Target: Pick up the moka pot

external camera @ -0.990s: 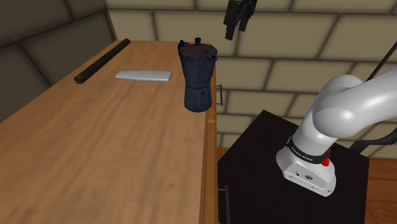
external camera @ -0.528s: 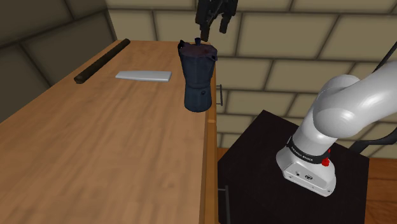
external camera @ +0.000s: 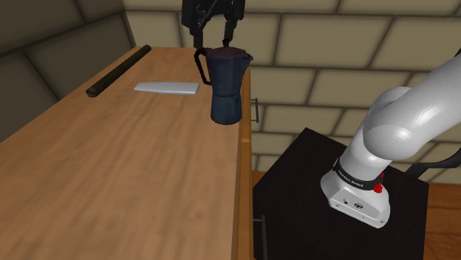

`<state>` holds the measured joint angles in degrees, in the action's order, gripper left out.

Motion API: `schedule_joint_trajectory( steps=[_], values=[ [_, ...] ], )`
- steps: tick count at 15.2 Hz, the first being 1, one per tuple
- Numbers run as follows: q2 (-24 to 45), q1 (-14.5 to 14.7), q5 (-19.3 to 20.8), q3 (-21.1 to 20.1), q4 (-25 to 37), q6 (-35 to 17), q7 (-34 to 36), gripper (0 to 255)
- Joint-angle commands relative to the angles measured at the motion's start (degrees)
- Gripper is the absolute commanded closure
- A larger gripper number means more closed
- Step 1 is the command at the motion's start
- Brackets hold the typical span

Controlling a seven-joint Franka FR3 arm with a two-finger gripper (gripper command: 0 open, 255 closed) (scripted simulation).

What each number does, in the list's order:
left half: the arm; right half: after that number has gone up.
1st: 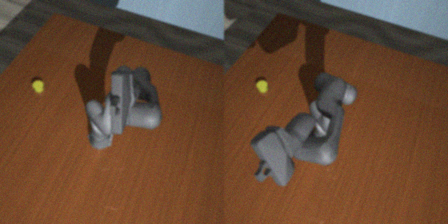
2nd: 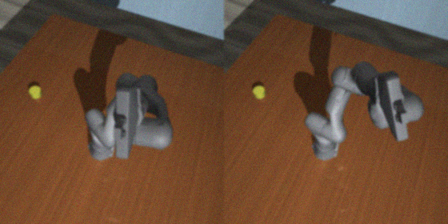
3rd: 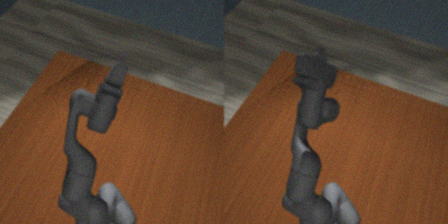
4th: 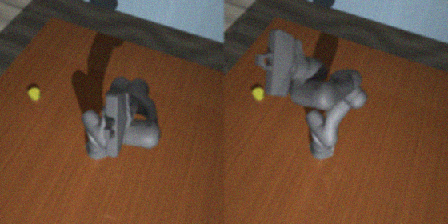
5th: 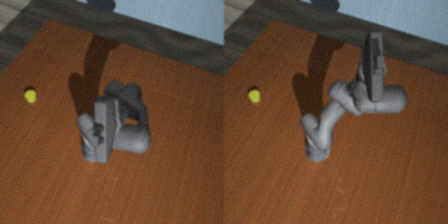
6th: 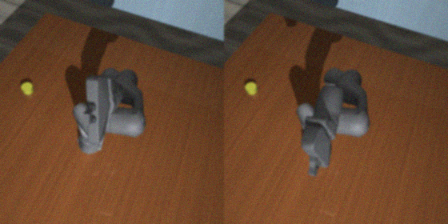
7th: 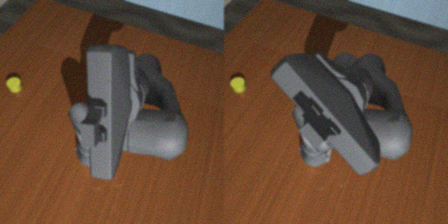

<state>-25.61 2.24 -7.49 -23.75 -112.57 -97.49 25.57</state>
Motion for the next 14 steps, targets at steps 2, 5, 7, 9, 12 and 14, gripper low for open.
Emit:
schedule_joint_trajectory(
  steps=[2,5,7,9,12,14],
  values=[
    [0.6,0.1,-0.1,-0.8,-1.1,-1.8,0.9,0],
    [0.1,0.3,-0.4,-0.9,-3.9,-4.1,0.8,0],
    [-0.1,0.3,-0.5,-1.0,-5.3,-5.2,0.8,0],
    [-0.1,0.4,-0.5,-1.0,-5.2,-5.2,0.7,255],
    [-0.2,0.3,-0.5,-0.9,-5.3,-5.2,0.7,255],
    [-0.2,0.4,-0.6,-0.9,-5.3,-5.2,0.7,255]
  ],
)
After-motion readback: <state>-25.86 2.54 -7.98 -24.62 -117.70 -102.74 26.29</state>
